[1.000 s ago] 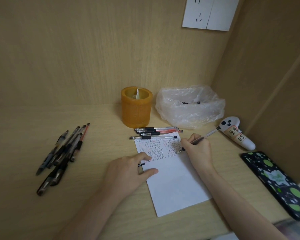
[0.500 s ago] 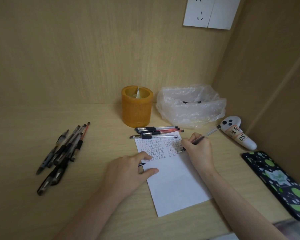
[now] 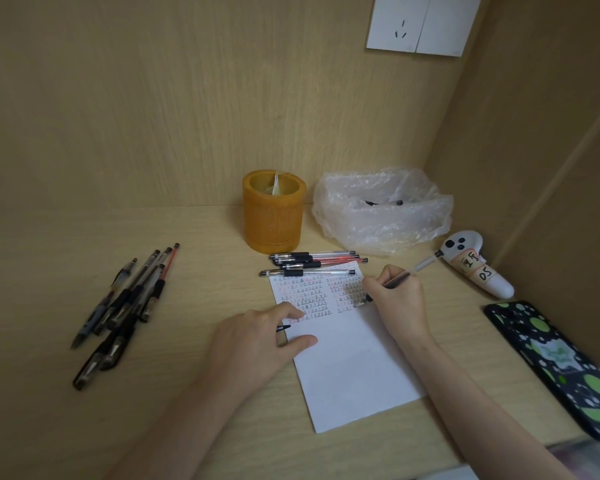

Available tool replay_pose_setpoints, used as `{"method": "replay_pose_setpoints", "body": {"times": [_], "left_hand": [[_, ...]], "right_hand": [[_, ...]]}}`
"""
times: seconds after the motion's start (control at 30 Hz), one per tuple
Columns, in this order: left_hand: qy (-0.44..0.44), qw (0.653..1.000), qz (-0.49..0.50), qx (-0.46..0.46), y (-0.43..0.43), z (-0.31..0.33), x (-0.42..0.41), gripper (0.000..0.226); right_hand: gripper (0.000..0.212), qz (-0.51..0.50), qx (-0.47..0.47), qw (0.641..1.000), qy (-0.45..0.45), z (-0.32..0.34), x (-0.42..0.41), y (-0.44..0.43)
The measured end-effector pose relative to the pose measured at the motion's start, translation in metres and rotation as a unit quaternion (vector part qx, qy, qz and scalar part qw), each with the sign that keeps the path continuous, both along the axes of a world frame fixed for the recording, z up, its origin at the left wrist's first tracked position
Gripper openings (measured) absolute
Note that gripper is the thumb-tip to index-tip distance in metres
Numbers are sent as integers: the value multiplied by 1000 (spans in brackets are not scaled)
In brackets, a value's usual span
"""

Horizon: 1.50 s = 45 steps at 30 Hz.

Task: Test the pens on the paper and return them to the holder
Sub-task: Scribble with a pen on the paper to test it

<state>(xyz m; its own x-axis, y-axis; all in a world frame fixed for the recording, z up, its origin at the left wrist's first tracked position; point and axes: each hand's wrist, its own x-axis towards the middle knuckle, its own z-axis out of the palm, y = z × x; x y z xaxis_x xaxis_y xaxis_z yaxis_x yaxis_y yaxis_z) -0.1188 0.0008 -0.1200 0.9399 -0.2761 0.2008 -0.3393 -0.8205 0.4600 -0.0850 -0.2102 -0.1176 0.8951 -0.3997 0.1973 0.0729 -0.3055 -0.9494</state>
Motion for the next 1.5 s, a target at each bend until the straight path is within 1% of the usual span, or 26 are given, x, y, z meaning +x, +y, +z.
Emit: {"method": "replay_pose_setpoints", "body": {"times": [0.17, 0.37, 0.57, 0.77, 0.87, 1.0, 1.17, 1.37, 1.5], "left_hand": [[0, 1000, 0, -1, 0, 1, 0, 42], [11, 1000, 1, -6, 0, 2, -2, 40], [7, 1000, -4, -6, 0, 2, -1, 42], [5, 1000, -3, -3, 0, 2, -1, 40], [5, 1000, -2, 0, 0, 2, -1, 41], [3, 1000, -2, 1, 0, 2, -1, 43], [2, 1000, -2, 1, 0, 1, -1, 43], [7, 1000, -3, -16, 0, 0, 0, 42], [5, 1000, -3, -15, 0, 0, -1, 41]], "right_hand": [[31, 2, 7, 1000, 0, 1, 0, 0], [27, 0, 3, 1000, 0, 2, -2, 1], [28, -6, 15, 1000, -2, 1, 0, -1], [21, 2, 2, 1000, -4, 0, -1, -1], [23, 0, 1, 1000, -5, 0, -1, -1], [31, 3, 14, 1000, -2, 0, 0, -2], [26, 10, 0, 1000, -2, -1, 0, -1], [33, 11, 1, 1000, -3, 0, 0, -1], [29, 13, 3, 1000, -3, 0, -1, -1]]}}
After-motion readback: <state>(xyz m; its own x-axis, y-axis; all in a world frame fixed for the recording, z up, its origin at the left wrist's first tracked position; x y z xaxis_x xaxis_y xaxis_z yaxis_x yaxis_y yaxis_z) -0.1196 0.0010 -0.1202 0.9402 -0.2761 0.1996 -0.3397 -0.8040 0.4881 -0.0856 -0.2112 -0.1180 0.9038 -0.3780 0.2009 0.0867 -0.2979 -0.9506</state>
